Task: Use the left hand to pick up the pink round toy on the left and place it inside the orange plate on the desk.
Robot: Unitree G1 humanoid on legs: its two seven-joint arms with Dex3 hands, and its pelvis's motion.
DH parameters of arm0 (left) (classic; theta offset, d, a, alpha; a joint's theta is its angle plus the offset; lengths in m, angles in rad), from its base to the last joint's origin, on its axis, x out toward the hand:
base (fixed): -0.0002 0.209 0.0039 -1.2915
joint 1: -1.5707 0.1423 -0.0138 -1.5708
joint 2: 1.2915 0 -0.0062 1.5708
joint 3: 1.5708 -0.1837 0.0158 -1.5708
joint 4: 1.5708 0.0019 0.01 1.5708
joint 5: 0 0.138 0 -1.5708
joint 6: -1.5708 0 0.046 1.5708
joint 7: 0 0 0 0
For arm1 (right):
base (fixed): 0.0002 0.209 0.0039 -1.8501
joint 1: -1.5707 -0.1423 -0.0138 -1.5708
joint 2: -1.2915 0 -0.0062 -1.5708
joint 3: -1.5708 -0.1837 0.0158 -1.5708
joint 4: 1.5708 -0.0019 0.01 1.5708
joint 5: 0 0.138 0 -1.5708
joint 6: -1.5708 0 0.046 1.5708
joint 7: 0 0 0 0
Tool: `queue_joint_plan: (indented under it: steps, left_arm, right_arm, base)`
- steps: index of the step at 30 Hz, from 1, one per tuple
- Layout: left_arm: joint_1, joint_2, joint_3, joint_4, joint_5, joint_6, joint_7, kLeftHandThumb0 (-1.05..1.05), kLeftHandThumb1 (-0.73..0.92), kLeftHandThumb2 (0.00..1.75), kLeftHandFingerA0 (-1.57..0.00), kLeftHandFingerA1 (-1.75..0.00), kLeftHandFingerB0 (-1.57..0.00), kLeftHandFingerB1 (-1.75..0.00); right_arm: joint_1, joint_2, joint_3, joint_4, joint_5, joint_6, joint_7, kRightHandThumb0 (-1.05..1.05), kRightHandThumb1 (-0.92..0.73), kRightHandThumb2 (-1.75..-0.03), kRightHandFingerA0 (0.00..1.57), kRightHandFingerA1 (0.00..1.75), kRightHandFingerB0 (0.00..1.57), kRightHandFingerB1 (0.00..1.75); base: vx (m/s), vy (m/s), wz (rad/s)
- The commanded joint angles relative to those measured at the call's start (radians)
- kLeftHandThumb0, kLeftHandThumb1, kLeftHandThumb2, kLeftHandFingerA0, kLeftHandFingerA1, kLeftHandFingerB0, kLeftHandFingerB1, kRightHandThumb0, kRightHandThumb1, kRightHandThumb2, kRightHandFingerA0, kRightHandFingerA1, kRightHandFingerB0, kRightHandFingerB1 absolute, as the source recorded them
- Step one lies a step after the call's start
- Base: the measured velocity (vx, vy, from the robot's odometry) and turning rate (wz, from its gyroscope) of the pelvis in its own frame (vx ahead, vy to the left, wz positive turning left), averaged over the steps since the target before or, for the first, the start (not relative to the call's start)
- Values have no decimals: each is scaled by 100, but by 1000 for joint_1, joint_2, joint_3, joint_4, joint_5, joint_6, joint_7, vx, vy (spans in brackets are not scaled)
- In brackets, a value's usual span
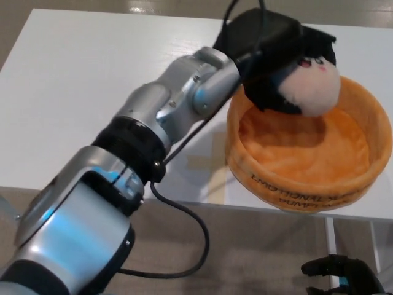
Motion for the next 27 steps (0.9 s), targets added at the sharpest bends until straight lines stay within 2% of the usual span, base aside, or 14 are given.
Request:
queue_joint_plan:
  steps: [1,2,3,5,7,12,13,15,19,20,23,25,26,27]
  left_arm:
    - [-12,-18,-37,18,43,16,-15,-42,31,71,0,-27,0,-32]
    - [-8,-14,-54,8,63,33,-23,-42,31,71,0,-27,0,-32]
    - [-3,-8,-64,-3,72,47,-38,-54,40,53,0,-4,0,-16]
    - [4,1,-75,-19,78,63,-57,-54,40,53,0,-4,0,-16]
    - [16,6,-77,-29,76,80,-61,-66,39,80,0,0,0,-8]
    - [18,20,-79,-47,70,112,-114,-71,40,84,0,0,-1,-15]
    - [14,29,-81,-56,72,121,-136,-92,43,66,0,0,-2,-21]
    - [13,36,-82,-65,75,125,-143,-73,41,85,0,0,-3,-19]
    - [3,58,-69,-82,66,131,-160,-93,43,67,0,0,-5,-22]
    - [-5,68,-64,-87,65,131,-164,-76,41,86,0,0,-1,-14]
    - [-21,87,-51,-97,60,130,-166,-75,41,86,0,0,0,-13]
    - [-24,102,-47,-115,60,129,-176,-95,46,66,0,0,0,-19]
    - [-25,114,-38,-133,53,127,-183,-78,42,87,0,0,0,-12]
    - [-24,126,-27,-153,45,125,-192,-78,42,87,0,0,0,-12]
  right_arm:
    - [1,8,-2,4,2,8,-3,-14,-59,-57,63,85,63,75]
    - [1,7,1,3,-1,9,0,-14,-59,-57,63,85,63,75]
    - [2,7,2,2,-3,7,-1,-14,-59,-58,63,85,62,75]
    - [3,7,3,1,-3,3,-2,-14,-59,-58,63,85,62,75]
    - [2,6,2,3,-2,2,-1,-13,-59,-58,64,85,62,75]
    - [0,4,6,6,-5,4,1,-14,-58,-58,65,86,63,75]
    - [-1,4,7,7,-6,3,1,-14,-58,-58,65,86,64,76]
    - [-2,5,6,7,-5,3,2,-14,-58,-58,64,86,63,75]
    - [-6,6,5,6,-4,7,2,-13,-59,-57,64,85,64,76]
    - [-8,6,3,6,-2,8,3,-13,-59,-57,63,85,63,76]
    - [-14,4,3,7,-2,14,4,-14,-59,-57,63,84,64,75]
    - [-8,4,4,6,-3,7,4,-13,-59,-58,64,86,64,76]
    - [-4,6,2,5,0,3,5,-12,-58,-59,65,88,65,77]
    - [-1,8,0,4,2,-1,5,-12,-58,-59,65,88,65,77]
  base:
    - [0,0,0]
    - [0,0,0]
    - [0,0,0]
    - [0,0,0]
    - [0,0,0]
    - [0,0,0]
    - [0,0,0]
    - [0,0,0]
    - [0,0,0]
    - [0,0,0]
    - [0,0,0]
    - [0,0,0]
    - [0,0,0]
    - [0,0,0]
